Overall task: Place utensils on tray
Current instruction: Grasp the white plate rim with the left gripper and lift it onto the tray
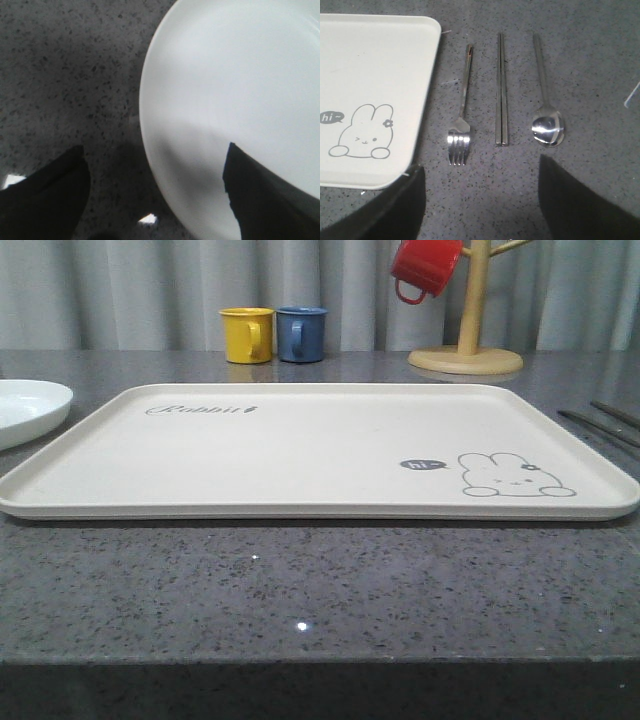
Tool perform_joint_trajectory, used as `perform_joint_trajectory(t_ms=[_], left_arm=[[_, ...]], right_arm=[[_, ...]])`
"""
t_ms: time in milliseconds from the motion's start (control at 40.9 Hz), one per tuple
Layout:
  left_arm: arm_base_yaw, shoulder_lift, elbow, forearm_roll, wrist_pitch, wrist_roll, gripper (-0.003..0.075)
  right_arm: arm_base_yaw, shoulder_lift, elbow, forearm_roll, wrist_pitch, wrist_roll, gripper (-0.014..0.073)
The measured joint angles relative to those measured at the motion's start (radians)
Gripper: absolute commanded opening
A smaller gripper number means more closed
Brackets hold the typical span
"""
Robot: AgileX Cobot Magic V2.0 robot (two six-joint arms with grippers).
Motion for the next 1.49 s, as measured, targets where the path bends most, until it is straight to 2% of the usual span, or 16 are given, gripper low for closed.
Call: perform_joint_trajectory(t_ms=[147, 514, 587, 856, 1028, 1223, 1493], left_arm=[[0.0, 0.046, -0.004, -0.041, -0.04, 0.005, 0.0512], [0.004, 0.072, -0.006, -0.134, -0.072, 0.082, 0.0041], [0.004, 0.072, -0.006, -0.136, -0.07, 0.082, -0.0019], [0.004, 0.01, -0.076, -0.136, 0.017, 0.093, -0.0018], [-0.047, -0.076, -0.134, -0.136, 0.073, 0.116, -0.0018], [-0.2, -0.099, -0.147, -0.132, 0.113, 0.134, -0.0018], [-0.439, 0.001, -0.147, -0.097, 0.127, 0.135, -0.0018]], right_arm=[[0.0, 0.0, 0.0, 0.0, 0.0, 0.0, 0.0508], [0.0, 0.0, 0.0, 0.0, 0.0, 0.0, 0.0508], [0.0, 0.0, 0.0, 0.0, 0.0, 0.0, 0.0508], [0.0, 0.0, 0.0, 0.0, 0.0, 0.0, 0.0508], [0.0, 0.0, 0.0, 0.0, 0.0, 0.0, 0.0508], [0.0, 0.0, 0.0, 0.0, 0.0, 0.0, 0.0508], [0.0, 0.0, 0.0, 0.0, 0.0, 0.0, 0.0508]])
